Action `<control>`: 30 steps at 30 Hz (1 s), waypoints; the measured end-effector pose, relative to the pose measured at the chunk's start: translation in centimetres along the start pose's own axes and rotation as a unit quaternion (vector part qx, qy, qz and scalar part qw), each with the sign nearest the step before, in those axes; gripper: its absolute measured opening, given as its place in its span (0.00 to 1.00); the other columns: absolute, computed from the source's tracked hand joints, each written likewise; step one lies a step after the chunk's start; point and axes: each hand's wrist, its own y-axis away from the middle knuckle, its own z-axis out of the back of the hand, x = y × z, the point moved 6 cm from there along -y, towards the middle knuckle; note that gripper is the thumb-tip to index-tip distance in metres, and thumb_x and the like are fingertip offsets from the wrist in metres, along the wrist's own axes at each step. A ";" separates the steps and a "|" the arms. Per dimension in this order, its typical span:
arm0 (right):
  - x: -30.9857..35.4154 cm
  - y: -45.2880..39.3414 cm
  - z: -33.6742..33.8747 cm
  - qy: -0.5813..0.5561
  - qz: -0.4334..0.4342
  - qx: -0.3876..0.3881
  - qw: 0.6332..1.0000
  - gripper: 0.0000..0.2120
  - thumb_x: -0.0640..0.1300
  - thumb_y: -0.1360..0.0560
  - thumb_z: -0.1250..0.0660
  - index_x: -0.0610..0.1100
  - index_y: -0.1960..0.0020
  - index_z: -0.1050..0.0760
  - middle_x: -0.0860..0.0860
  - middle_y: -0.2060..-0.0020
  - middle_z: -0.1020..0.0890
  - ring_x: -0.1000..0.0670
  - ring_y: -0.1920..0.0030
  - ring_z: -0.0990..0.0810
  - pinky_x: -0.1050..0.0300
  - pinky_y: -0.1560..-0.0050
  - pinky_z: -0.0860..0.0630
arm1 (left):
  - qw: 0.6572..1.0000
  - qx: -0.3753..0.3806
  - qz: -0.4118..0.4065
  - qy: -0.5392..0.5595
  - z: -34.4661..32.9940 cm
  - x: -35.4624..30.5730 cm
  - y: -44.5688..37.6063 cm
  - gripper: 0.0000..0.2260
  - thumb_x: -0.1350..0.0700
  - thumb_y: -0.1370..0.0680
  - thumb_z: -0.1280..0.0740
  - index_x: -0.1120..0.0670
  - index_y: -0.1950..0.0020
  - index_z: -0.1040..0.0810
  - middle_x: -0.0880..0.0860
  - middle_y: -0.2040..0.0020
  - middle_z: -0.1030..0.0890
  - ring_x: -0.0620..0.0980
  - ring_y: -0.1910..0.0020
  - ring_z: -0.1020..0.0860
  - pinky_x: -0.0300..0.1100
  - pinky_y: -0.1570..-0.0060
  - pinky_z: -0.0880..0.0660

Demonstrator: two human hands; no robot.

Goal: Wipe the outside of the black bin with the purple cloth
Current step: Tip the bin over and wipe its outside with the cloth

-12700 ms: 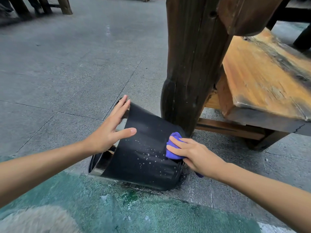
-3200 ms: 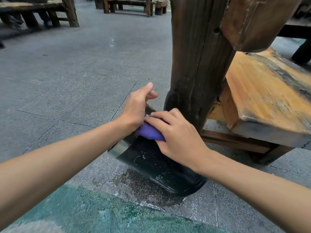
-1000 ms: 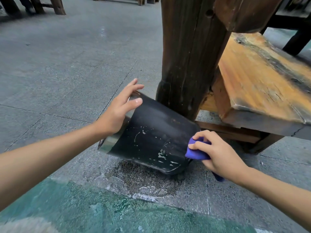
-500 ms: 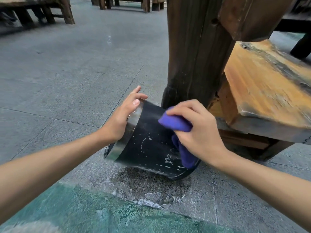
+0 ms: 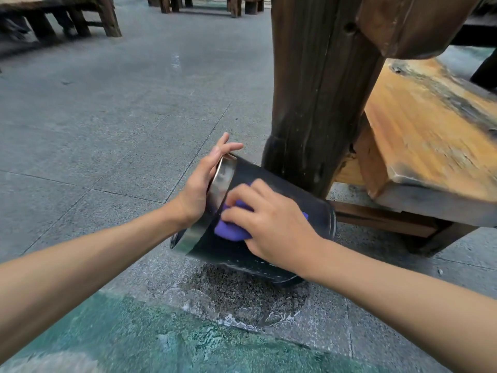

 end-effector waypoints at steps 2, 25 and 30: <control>-0.3 2.2 -1.0 0.018 0.024 0.037 0.999 0.16 0.37 0.29 0.42 0.44 0.51 0.17 0.48 0.48 0.18 0.42 0.53 0.22 0.51 0.62 0.25 | 1.000 0.006 -0.004 -0.023 0.3 0.1 -0.2 0.22 0.45 0.20 0.51 0.48 0.32 0.26 0.49 0.17 0.42 0.38 0.19 0.46 0.33 0.22 0.50; -10.0 17.0 -4.0 -0.349 -0.446 0.021 0.824 0.14 0.35 0.31 0.24 0.52 0.52 0.18 0.57 0.53 0.14 0.54 0.50 0.16 0.48 0.39 0.22 | 0.997 0.039 0.045 -0.041 0.5 1.2 0.0 0.28 0.46 0.22 0.41 0.36 0.21 0.40 0.36 0.17 0.51 0.30 0.23 0.51 0.37 0.27 0.55; -9.8 16.5 -3.6 -0.321 -0.487 -0.011 0.812 0.12 0.37 0.32 0.25 0.52 0.55 0.20 0.56 0.57 0.14 0.50 0.52 0.16 0.45 0.43 0.21 | 0.996 0.005 0.082 0.017 0.7 0.3 0.0 0.24 0.45 0.17 0.43 0.45 0.20 0.37 0.42 0.17 0.45 0.36 0.19 0.49 0.43 0.20 0.57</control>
